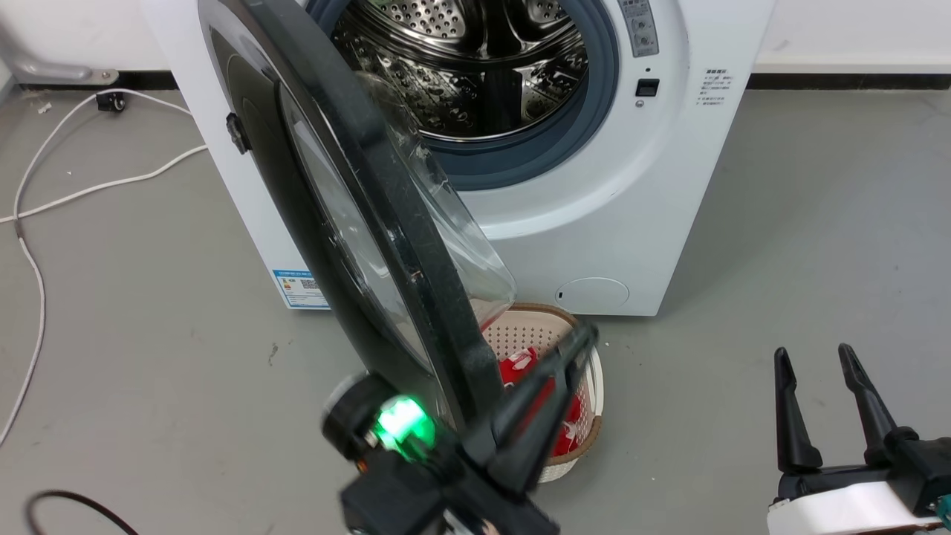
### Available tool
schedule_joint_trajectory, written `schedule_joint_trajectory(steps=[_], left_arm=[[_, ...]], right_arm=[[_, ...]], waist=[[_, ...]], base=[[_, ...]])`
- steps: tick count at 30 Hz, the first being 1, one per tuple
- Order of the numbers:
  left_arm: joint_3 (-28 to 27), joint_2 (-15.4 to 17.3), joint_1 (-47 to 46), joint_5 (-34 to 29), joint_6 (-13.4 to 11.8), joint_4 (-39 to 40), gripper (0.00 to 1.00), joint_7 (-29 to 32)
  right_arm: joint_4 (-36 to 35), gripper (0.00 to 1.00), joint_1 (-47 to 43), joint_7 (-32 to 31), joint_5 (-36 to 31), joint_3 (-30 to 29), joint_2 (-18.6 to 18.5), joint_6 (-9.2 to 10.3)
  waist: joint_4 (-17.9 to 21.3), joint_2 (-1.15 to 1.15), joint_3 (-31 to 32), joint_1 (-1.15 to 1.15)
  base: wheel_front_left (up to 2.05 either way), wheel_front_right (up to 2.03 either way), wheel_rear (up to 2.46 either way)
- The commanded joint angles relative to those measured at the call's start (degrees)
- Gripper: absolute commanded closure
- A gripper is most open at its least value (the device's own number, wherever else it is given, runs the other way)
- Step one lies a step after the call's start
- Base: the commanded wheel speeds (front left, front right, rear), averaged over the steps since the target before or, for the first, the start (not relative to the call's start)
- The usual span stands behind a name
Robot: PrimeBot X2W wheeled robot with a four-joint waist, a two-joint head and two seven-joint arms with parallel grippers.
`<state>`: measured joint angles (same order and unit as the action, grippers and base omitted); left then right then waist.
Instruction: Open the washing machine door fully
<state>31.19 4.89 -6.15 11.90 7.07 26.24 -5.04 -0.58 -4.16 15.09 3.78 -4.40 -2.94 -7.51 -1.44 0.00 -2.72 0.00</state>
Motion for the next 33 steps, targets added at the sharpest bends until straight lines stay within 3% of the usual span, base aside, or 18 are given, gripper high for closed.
schedule_joint_trajectory(steps=[1, 8, 12, 17, 23, 33], left_arm=[[0.83, 0.39, 2.04, 0.46, -0.06, -0.99, 1.00, 0.95], [2.15, 2.33, 7.82, -0.36, -2.43, -5.20, 1.00, 4.01], [2.64, 2.78, 8.40, -0.50, -2.48, -7.72, 1.00, 4.46], [2.91, 2.19, 6.67, -0.32, -2.40, -12.48, 1.00, 3.64], [1.07, 1.00, 3.38, -0.25, -4.03, -17.90, 1.00, 1.79], [-0.91, 0.44, 0.11, 0.43, -5.70, -21.90, 1.00, 0.04]], right_arm=[[0.31, 0.00, -0.48, 0.08, 0.14, 0.26, 0.13, 0.04], [0.95, 0.00, -0.64, 0.08, 0.52, 0.57, 0.13, 0.04], [1.04, 0.00, -0.44, 0.08, 0.77, 0.87, 0.12, 0.04], [1.32, 0.00, 0.25, 0.08, 1.07, 1.35, 0.12, 0.04], [1.76, 0.00, 0.71, 0.08, 1.48, 1.59, 0.12, 0.04], [2.51, 0.00, 1.12, 0.08, 2.53, 1.67, 0.12, 0.04]], waist=[[0.04, 0.00, 0.30, 0.00], [-0.21, 0.00, 0.60, 0.00], [-0.20, 0.00, 0.25, 0.00], [0.21, 0.00, -0.30, 0.00], [1.25, 0.00, -1.08, 0.00], [1.84, 0.00, -1.76, 0.00]], base=[[0.00, 0.00, 0.00], [0.00, 0.00, 0.00], [0.00, 0.00, 0.00], [0.00, 0.00, 0.00], [0.00, 0.00, 0.00], [0.00, 0.00, 0.00]])
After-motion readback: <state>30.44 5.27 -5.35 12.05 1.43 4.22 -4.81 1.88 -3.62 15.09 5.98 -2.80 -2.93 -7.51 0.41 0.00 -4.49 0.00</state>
